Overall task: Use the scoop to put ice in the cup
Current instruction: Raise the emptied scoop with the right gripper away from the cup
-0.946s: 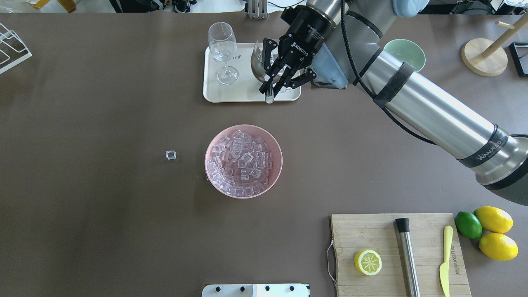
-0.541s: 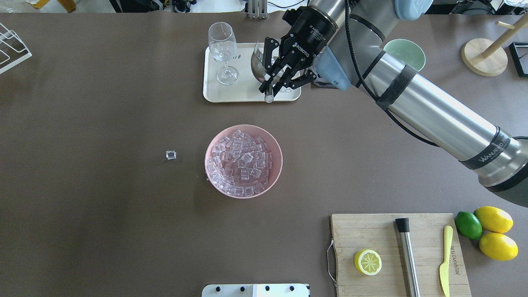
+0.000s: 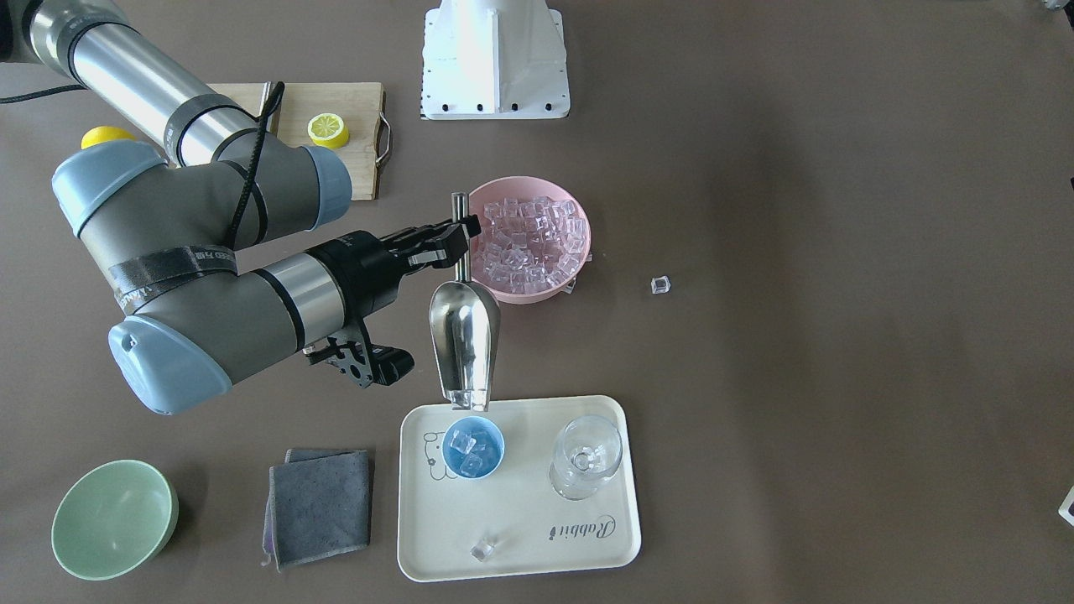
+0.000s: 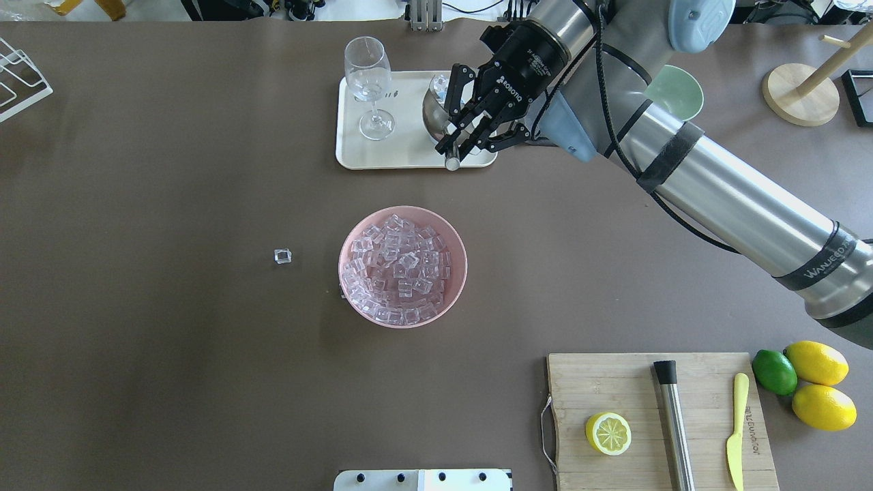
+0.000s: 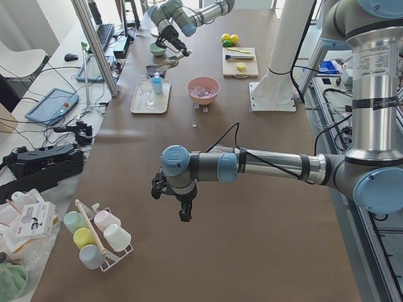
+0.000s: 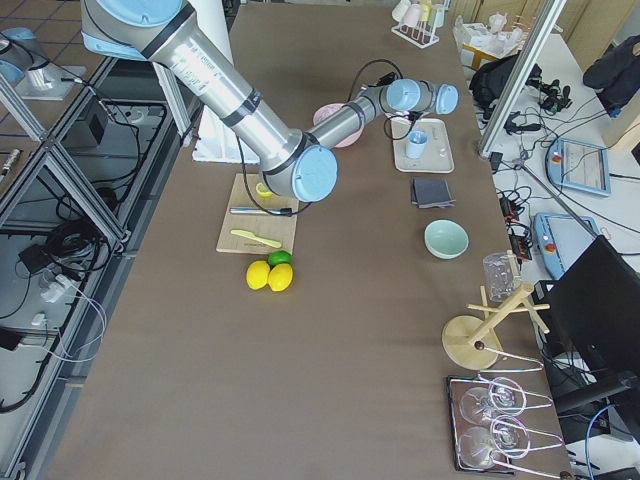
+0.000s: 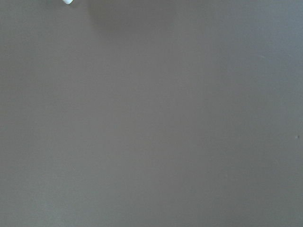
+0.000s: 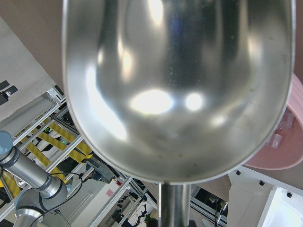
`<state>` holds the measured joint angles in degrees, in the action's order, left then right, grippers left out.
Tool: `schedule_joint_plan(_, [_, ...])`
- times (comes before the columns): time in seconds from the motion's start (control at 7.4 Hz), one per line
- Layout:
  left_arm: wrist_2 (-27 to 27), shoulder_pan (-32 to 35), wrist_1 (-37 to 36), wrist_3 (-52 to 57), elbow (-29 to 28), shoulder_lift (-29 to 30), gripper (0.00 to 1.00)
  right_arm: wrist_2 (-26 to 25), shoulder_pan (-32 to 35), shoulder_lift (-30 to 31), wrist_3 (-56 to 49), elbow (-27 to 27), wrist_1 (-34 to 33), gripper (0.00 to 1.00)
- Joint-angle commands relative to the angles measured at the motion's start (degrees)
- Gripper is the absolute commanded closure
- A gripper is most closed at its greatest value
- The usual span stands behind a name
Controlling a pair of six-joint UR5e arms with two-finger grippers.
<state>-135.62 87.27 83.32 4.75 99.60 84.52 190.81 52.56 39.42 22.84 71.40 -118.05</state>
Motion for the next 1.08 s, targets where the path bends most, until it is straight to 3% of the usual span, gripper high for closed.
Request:
schedule_joint_plan(0.0, [0.0, 0.0, 0.0, 0.09, -0.02, -0.06, 0.02, 0.27, 0.0, 0.04, 0.19, -0.3, 1.06, 1.0])
schedule_joint_plan(0.41, [0.0, 0.0, 0.0, 0.0, -0.02, 0.03, 0.02, -1.91, 0.0, 0.04, 0.8, 0.31, 2.39, 1.0])
schedule_joint_plan(0.68, [0.0, 0.0, 0.0, 0.0, 0.06, 0.03, 0.02, -11.47, 0.0, 0.12, 7.36, 2.5, 9.92, 1.0])
schedule_joint_plan(0.95, [0.0, -0.08, 0.0, 0.0, -0.02, 0.03, 0.02, -21.66, 0.0, 3.62, 14.13, 12.04, 9.95, 1.0])
